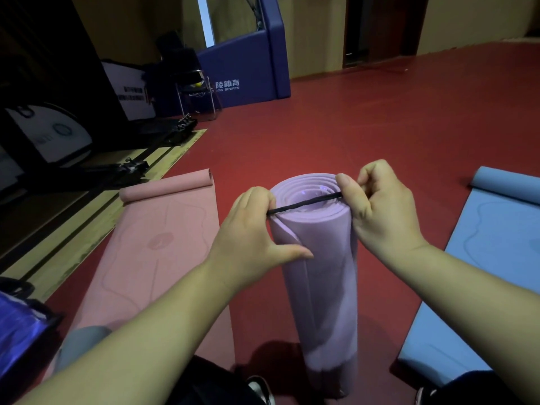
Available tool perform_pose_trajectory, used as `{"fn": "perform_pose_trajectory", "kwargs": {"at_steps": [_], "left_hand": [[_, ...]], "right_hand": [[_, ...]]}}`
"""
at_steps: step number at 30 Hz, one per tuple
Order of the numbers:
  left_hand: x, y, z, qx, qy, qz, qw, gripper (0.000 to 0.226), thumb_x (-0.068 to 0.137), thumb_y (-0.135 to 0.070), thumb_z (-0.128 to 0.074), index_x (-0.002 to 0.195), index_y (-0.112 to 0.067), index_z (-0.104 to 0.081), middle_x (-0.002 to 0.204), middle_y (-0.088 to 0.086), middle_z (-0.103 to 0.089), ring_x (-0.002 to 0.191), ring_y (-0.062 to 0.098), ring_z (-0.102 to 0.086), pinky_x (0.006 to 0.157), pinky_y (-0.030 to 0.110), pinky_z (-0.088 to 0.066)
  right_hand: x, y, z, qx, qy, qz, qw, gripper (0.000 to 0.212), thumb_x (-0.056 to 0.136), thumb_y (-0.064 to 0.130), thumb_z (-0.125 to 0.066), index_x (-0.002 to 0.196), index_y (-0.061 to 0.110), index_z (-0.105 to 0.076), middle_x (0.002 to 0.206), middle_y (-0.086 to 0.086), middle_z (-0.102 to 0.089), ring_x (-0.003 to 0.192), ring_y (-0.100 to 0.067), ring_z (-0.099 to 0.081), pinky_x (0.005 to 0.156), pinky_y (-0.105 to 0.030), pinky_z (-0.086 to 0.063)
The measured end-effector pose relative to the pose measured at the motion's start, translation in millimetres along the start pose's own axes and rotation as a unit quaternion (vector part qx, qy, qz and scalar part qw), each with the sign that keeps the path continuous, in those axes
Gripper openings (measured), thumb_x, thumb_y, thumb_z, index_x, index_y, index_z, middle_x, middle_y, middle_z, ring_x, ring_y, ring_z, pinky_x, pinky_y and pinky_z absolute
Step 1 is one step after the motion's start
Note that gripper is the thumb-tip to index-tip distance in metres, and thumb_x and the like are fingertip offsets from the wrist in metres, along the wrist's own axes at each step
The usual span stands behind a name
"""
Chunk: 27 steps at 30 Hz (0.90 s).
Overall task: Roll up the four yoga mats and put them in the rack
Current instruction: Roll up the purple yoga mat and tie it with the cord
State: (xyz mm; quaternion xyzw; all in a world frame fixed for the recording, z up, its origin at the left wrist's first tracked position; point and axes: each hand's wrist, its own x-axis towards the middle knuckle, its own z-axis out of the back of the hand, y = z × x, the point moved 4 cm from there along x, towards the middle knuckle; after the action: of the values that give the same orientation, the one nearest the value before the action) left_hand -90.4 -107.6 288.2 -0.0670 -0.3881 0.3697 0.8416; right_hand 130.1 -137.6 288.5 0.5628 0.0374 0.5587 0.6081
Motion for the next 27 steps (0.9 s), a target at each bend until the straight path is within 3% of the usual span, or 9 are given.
{"fn": "perform_pose_trajectory", "kwargs": {"at_steps": [4,8,12,15,19,24,27], "left_hand": [[-1,7,-8,-0.020,-0.043,0.047,0.998,0.071,0.052,-0.052,-0.094,0.083,-0.024,-0.036,0.063,-0.018,-0.041,0.059,0.008,-0.037,0.056,0.031,-0.027],[6,23,-20,-0.039,-0.022,0.078,0.996,0.065,0.062,-0.044,-0.094,0.069,-0.030,-0.030,0.053,-0.013,-0.042,0.054,0.005,-0.039,0.053,0.030,-0.025],[10,28,-26,-0.028,0.026,0.017,0.999,0.055,0.072,-0.057,-0.080,0.061,-0.024,-0.036,0.055,-0.011,-0.042,0.058,0.009,-0.041,0.056,0.036,-0.034],[7,26,-28,-0.009,0.083,-0.074,0.994,0.050,0.069,-0.053,-0.083,0.072,-0.024,-0.042,0.067,-0.014,-0.048,0.067,0.010,-0.040,0.061,0.026,-0.034],[2,37,-40,0.057,0.077,-0.112,0.989,0.063,0.062,-0.040,-0.094,0.080,-0.024,-0.037,0.077,-0.010,-0.040,0.073,0.011,-0.026,0.065,0.026,-0.020],[11,48,-58,0.133,0.083,-0.187,0.970,0.047,0.077,-0.050,-0.073,0.069,-0.028,-0.032,0.060,0.000,-0.048,0.060,0.028,-0.048,0.060,0.037,-0.042],[12,59,-63,0.111,0.144,-0.159,0.970,0.044,0.083,-0.059,-0.058,0.067,-0.021,-0.045,0.066,-0.001,-0.055,0.067,0.028,-0.052,0.065,0.039,-0.047]], "right_hand": [[0,2,2,0.034,-0.009,-0.024,0.999,0.035,0.094,0.043,-0.065,0.079,0.017,-0.046,0.058,0.006,-0.050,0.055,-0.006,-0.045,0.054,-0.018,-0.034],[-9,0,0,0.126,0.070,-0.043,0.989,0.038,0.092,0.051,-0.052,0.077,0.016,-0.051,0.063,-0.003,-0.057,0.063,-0.015,-0.049,0.067,-0.039,-0.042],[-14,-4,0,0.172,0.104,-0.051,0.978,0.032,0.088,0.047,-0.046,0.077,0.018,-0.050,0.063,0.001,-0.059,0.067,-0.019,-0.051,0.072,-0.049,-0.044],[-13,-10,3,0.176,0.116,-0.036,0.977,0.018,0.087,0.035,-0.047,0.076,0.021,-0.048,0.064,-0.001,-0.059,0.069,-0.028,-0.054,0.073,-0.054,-0.044],[-11,-9,5,0.194,0.146,-0.041,0.969,0.011,0.084,0.017,-0.047,0.078,0.010,-0.051,0.064,-0.005,-0.060,0.067,-0.026,-0.055,0.073,-0.047,-0.044],[-2,-12,4,0.079,0.228,0.021,0.970,0.028,0.078,0.025,-0.044,0.068,0.019,-0.069,0.065,0.004,-0.065,0.068,-0.015,-0.060,0.071,-0.037,-0.048],[-8,-19,-4,-0.006,0.304,0.071,0.950,0.030,0.079,0.036,-0.041,0.064,0.027,-0.066,0.069,0.011,-0.063,0.087,-0.011,-0.058,0.076,-0.028,-0.044]]}}
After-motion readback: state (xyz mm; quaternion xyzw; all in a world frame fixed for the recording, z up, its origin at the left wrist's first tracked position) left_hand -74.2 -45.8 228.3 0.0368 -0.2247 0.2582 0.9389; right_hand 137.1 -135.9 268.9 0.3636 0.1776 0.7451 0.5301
